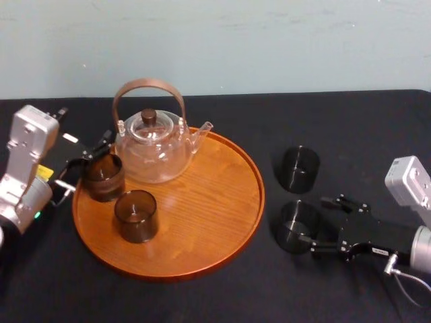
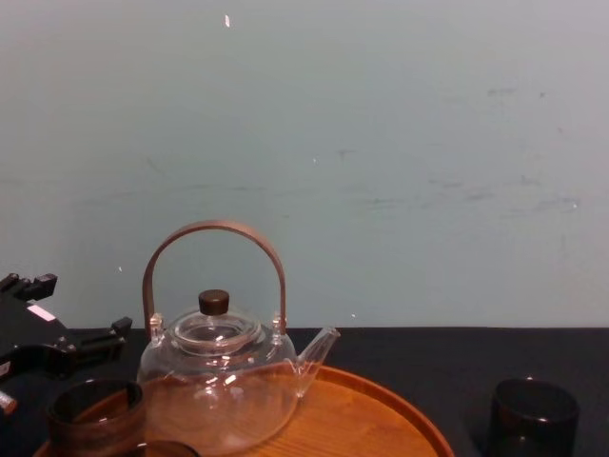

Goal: Pick up the glass from the table and place it on the tray.

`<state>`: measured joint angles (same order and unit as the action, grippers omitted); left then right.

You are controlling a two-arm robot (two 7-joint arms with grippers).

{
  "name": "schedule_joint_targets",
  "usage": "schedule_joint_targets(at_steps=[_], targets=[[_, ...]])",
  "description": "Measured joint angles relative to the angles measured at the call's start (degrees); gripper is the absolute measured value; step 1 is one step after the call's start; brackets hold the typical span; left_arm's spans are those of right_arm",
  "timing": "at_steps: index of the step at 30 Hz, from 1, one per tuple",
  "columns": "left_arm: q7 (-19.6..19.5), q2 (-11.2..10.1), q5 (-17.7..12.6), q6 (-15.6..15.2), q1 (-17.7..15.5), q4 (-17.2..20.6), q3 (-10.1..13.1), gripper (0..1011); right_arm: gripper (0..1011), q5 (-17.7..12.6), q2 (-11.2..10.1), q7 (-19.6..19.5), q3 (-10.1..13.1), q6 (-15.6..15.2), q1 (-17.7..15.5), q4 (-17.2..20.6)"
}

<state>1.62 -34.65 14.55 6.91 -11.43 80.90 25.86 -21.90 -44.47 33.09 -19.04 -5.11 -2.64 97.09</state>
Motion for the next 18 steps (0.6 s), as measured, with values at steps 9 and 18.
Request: schedule_joint_targets(at_steps=[9,18], targets=[[0.0,0.0,0.0,0.0,0.0,0.0,0.0,1001,1002,-0.1,0.8,0.3,-0.9,-0.1,1.1,-0.7],[0.0,0.0,0.0,0.0,0.0,0.0,0.0,1002,1003,-0.1,1.7,0.3,-1.9,-0.6,2.4,-1.7]])
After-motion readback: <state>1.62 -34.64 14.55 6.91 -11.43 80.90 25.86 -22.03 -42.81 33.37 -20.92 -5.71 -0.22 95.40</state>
